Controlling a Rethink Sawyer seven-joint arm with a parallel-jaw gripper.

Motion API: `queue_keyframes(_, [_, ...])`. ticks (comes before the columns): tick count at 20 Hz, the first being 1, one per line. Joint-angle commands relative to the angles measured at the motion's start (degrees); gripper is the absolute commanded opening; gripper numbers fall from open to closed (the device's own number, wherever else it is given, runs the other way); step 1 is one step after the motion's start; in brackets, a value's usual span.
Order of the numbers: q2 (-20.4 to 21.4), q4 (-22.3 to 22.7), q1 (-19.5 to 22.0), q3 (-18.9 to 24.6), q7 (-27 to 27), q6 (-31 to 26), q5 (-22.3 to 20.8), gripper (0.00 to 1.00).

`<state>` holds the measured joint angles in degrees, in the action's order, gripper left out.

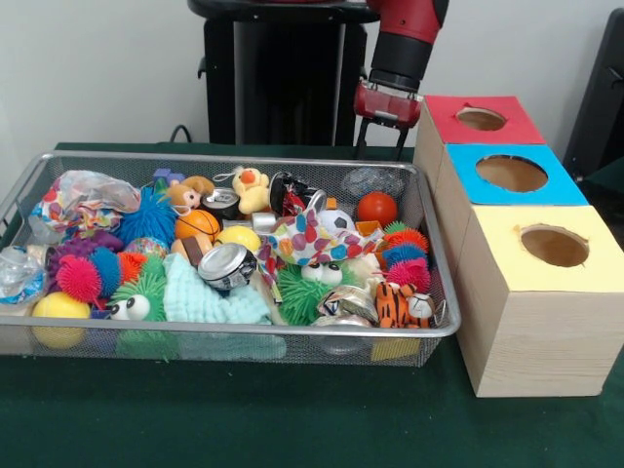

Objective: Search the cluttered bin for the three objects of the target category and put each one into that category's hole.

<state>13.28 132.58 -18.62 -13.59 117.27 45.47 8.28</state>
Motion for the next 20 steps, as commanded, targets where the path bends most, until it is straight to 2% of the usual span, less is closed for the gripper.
queue_keyframes(1, [-5.3, -11.5, -0.2, 1.4, 5.7, -1.5, 4.0, 1.0])
queue_keyframes(7, [-6.7, -10.8, 1.5, 4.1, 13.8, 5.4, 4.3, 1.0])
queue_keyframes(16, [-9.4, -11.8, 3.6, 5.6, 16.6, 10.9, 3.1, 1.0])
queue_keyframes(20, [-10.9, -11.9, 3.5, 6.0, 18.9, 16.4, 4.5, 1.0])
